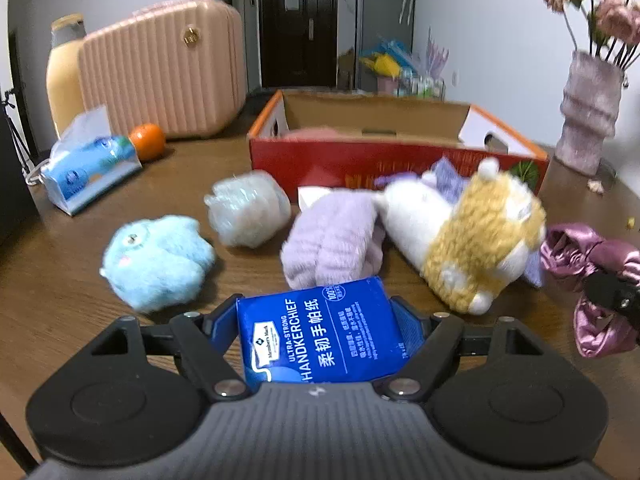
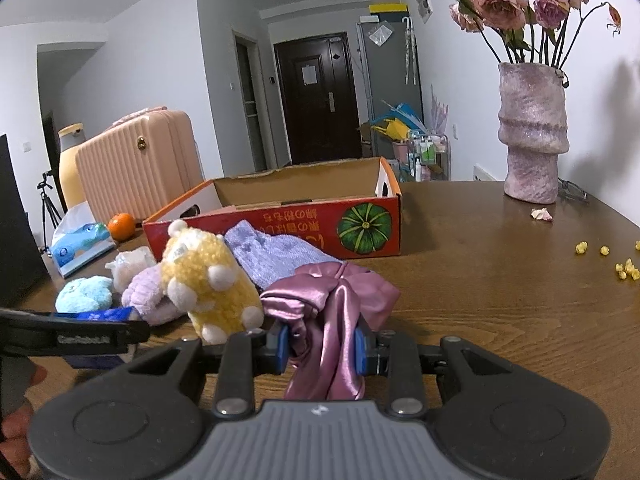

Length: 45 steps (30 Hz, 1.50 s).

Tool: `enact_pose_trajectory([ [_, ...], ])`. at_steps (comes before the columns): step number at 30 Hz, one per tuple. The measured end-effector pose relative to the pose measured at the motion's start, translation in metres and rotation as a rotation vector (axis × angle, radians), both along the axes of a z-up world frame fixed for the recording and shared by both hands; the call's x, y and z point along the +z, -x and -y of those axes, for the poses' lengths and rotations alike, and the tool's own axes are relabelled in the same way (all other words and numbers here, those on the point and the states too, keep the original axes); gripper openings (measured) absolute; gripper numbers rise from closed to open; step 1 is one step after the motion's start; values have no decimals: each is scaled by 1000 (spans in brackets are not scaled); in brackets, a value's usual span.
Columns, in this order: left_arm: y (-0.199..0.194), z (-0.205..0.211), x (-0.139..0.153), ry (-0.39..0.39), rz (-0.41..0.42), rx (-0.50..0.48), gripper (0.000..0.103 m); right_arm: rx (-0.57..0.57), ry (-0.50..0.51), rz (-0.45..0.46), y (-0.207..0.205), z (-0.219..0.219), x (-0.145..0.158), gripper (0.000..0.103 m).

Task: Organize soft objects
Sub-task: 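Grasp the pink satin scrunchie with the right tool while the left tool grasps the blue tissue pack, then lift the scrunchie and tissue pack with both tools and carry them over the box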

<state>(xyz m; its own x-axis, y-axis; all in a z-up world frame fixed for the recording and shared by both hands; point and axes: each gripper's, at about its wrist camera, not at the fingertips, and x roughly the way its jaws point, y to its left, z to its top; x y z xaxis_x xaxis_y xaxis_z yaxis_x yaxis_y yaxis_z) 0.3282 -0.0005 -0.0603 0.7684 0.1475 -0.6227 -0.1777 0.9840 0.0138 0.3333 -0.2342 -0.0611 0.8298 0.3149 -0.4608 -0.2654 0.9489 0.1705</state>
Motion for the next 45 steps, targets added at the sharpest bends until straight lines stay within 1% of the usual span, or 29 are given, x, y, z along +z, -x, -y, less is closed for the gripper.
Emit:
enact_pose_trajectory([
  [9,28,-6,26,12,129,-1,79,4,-10,55,4,-1,5,30],
  [15,35,-15,38,34,176,10,79,-3,-14,83,6,-2,7,30],
  [19,37,-16,44,30,203,3,79,-2,-27,111,8,-3,10,30],
  [27,33,-16,53,23,233,12,79,-4,-41,154,4,-11,18,30],
  [35,21,-22,60,31,239,24,79,-2,-52,181,-8,-19,26,30],
  [45,-3,-26,74,35,275,39,79,6,-64,210,-29,-32,33,30],
])
